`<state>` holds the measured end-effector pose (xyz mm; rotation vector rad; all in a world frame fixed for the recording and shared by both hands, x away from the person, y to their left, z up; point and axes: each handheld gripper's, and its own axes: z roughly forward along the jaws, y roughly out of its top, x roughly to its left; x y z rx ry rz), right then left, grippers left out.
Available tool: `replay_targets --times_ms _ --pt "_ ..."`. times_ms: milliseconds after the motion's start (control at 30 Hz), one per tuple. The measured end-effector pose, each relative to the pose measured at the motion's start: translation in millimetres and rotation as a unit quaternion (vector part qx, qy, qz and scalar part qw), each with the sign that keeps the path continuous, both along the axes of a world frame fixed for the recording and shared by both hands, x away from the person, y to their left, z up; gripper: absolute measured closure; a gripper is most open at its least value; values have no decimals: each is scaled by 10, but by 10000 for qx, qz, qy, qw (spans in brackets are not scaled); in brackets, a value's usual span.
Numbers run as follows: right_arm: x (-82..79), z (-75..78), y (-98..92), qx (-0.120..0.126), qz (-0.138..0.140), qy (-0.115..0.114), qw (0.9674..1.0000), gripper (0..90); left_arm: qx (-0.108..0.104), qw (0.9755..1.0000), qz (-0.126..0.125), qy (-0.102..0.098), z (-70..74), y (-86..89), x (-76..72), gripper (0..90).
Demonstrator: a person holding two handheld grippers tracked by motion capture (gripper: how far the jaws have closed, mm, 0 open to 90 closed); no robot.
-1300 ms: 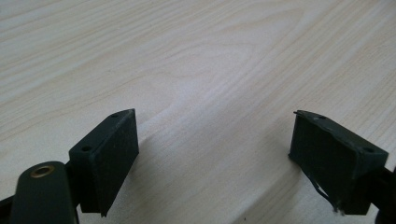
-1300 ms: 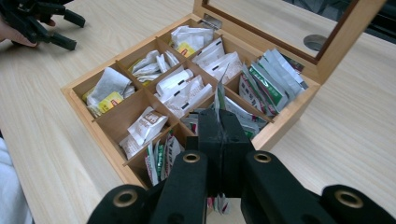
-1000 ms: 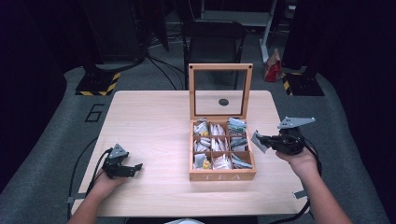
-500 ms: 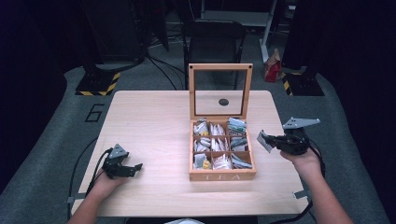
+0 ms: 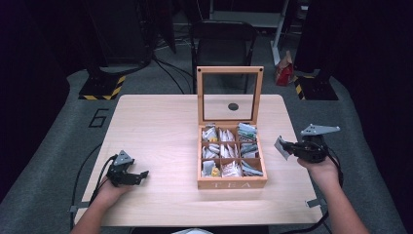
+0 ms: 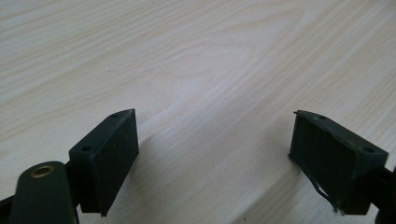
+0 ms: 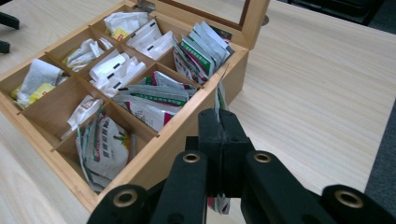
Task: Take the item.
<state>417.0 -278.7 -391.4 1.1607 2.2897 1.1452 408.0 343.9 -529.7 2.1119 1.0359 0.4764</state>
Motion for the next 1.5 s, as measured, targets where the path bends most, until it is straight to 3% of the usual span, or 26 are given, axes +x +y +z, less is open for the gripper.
replay_targets --times_ms 533,1500 --pt "-4 -216 -74 -100 -274 26 9996 895 1 10000 -1 -1 0 0 0 149" --pt "-44 -510 -117 -146 -482 83 9987 894 -1 10000 -3 -7 0 0 1 149"
